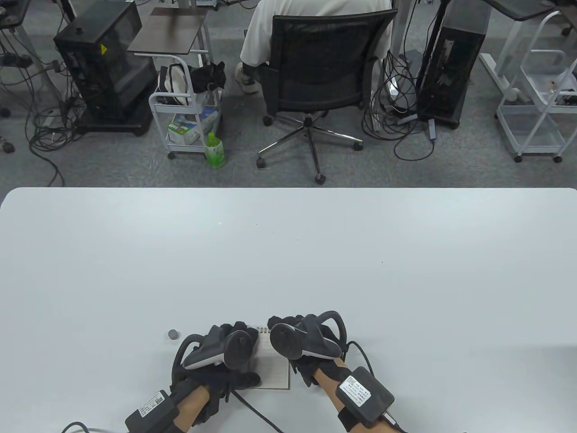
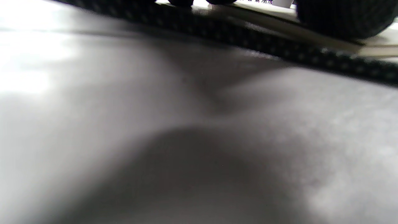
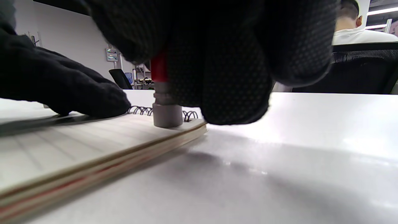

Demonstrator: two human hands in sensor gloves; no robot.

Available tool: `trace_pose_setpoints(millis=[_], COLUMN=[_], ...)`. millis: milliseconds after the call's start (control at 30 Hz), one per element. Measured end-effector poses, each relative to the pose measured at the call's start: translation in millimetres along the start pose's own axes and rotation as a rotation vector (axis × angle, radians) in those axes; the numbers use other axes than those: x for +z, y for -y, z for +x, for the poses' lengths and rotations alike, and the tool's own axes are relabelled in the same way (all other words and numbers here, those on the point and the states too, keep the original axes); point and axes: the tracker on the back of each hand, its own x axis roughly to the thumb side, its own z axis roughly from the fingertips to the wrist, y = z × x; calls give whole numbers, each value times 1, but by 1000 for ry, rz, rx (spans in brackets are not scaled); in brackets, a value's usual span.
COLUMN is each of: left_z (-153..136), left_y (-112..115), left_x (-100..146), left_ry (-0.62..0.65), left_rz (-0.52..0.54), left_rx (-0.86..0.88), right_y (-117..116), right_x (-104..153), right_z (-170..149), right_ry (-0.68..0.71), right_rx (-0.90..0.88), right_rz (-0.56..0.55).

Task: Stamp flower pattern stamp onto notebook

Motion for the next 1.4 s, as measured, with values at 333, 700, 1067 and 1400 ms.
trace_pose_setpoints(millis=[333, 700, 1067, 1400], left_z=[0, 0, 0, 0], left_y=[0, 0, 1, 1], left_x=[0, 0, 1, 0], left_ry=[0, -2, -3, -3], left_rz=[0, -5, -7, -7], left_rx=[0, -1, 1, 0], right_y=[-5, -8, -10, -5], right_x=[1, -1, -1, -4], right_z=[-1, 3, -1, -3], right_ry=[-10, -39, -54, -98], right_rx=[-30, -10, -59, -89], right_rz=[-1, 23, 21, 94])
